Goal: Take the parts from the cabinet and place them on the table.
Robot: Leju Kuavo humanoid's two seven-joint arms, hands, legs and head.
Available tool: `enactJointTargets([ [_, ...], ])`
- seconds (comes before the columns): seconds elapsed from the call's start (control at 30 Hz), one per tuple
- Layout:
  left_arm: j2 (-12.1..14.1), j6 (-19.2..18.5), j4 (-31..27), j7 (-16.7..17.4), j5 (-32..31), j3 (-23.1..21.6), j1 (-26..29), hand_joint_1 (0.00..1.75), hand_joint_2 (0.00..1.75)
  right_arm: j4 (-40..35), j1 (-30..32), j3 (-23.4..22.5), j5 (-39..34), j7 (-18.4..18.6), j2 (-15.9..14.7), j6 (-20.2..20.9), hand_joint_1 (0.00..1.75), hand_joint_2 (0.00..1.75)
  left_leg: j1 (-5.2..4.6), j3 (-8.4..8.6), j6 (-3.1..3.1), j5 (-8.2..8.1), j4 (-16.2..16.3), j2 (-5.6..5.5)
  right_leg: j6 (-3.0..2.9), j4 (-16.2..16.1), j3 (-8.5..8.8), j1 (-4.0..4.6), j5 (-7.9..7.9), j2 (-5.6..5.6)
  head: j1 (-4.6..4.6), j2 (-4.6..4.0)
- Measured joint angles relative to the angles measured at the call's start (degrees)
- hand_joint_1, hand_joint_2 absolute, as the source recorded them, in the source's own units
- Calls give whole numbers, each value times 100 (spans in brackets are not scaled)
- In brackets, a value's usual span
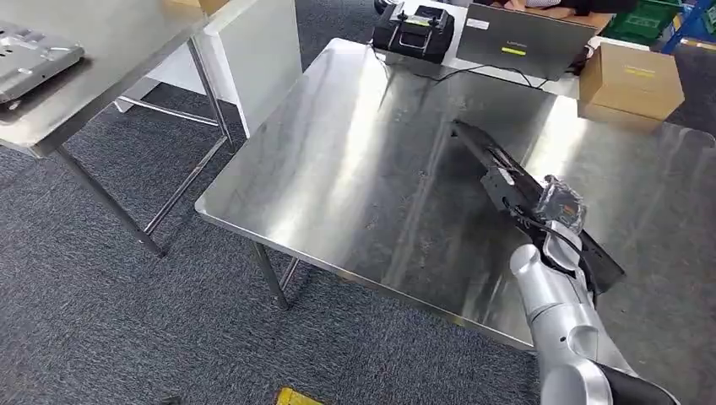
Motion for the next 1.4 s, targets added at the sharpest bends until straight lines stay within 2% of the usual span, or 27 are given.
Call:
enactJointTargets([
  [0.1, 0, -26, 0, 88, -2, 24, -1, 0, 0, 72, -42, 87, 0, 0, 83, 15, 0, 0, 1, 0, 2, 1, 0, 2, 11, 0, -1, 1, -2, 0, 2, 0],
  [0.13, 0, -37, 0, 103, -4, 28, 0, 0, 0, 92, -56, 101, 0, 0, 108, 24, 0, 0, 1, 0, 2, 1, 0, 2, 56, 0, -1, 1, 9, 0, 0, 0],
  [0.6, 2, -52, 0, 140, -17, 46, 2, 0, 0, 182, -81, 210, -2, -46, 239, 48, 0, 0, 20, 2, 2, 3, 0, 5, 56, 2, -2, 18, 6, 1, 0, 0],
  [0.67, 2, -83, 0, 158, -46, 46, 2, 0, 0, 184, -84, 208, -100, -176, 254, 111, 0, 0, 20, 2, 2, 3, 0, 5, 56, 2, -1, 18, 6, 1, 2, 0],
  [0.73, 2, -144, 0, 199, -77, 46, 2, 0, 0, 191, -110, 188, -302, -453, 287, 419, 0, 0, 19, 2, 2, 3, 0, 6, 56, 2, -1, 18, 6, 1, 0, 0],
  [0.8, 4, -175, 0, 225, -148, 46, 3, 0, 0, 191, -147, 49, -678, -1002, 348, 807, 0, 0, 19, 1, 2, 3, 0, 7, 56, 2, -2, 18, 7, 2, 0, 0],
  [0.87, 4, -170, 0, 197, -190, 46, 3, 0, 0, 92, -132, -107, -1203, -1759, 457, 445, 0, 0, 20, 2, 2, 3, 0, 6, 56, 2, -4, 18, 7, 1, 0, 0],
  [0.93, 4, -129, 0, 142, -231, 54, 5, 0, 0, -250, -68, -338, -1900, -2581, 623, -54, 0, 0, 24, 2, 1, 3, 0, 5, 55, 2, -6, 20, 6, 1, -4, 0],
  [0.97, 0, -105, 0, 116, -245, 55, 4, 0, 0, -515, 30, -410, -2276, -2931, 695, -179, 0, 0, 30, 4, 1, 4, 0, 3, 55, 2, -3, 24, 5, -3, -2, 0],
  [1.0, -4, -66, 0, 95, -258, 59, 5, 0, 0, -989, 262, -430, -2866, -3340, 798, -240, 0, 0, 38, 6, 1, 4, 0, -2, 67, 1, 2, 27, -8, -11, 2, 0],
  [1.07, -20, 18, 0, 68, -288, 107, 13, 0, 0, -2087, 856, -373, -4013, -3885, 971, -245, 0, 0, 39, 6, 0, 2, 0, -20, 63, 1, 9, 32, -12, -29, 2, 0],
  [1.13, -44, 129, 0, 62, -284, 192, 15, 0, 0, -3176, 1536, -181, -4933, -4208, 1120, -243, 0, 0, 38, 5, -7, -6, 0, -27, 69, 1, 10, 31, -24, -29, 2, 0],
  [1.2, -59, 249, 0, 59, -229, 256, 17, 0, 0, -4165, 2184, 112, -5419, -4444, 1200, -243, 0, 0, 37, 6, -17, -22, -1, -20, 73, 1, 9, 31, -27, -23, 0, 0],
  [1.3, -98, 402, 0, 59, -173, 382, 11, 0, 0, -5226, 2942, 613, -5606, -4605, 1292, -214, 0, 0, 37, 13, -23, -42, -1, 5, 72, 0, 4, 32, -31, 0, -2, 0],
  [1.4, -149, 529, 0, 57, -124, 479, 10, 0, 0, -5728, 3298, 983, -5571, -4662, 1314, -240, 0, 0, 42, 21, -24, -42, -2, 9, 61, 0, 2, 35, -39, 0, 0, 0],
])
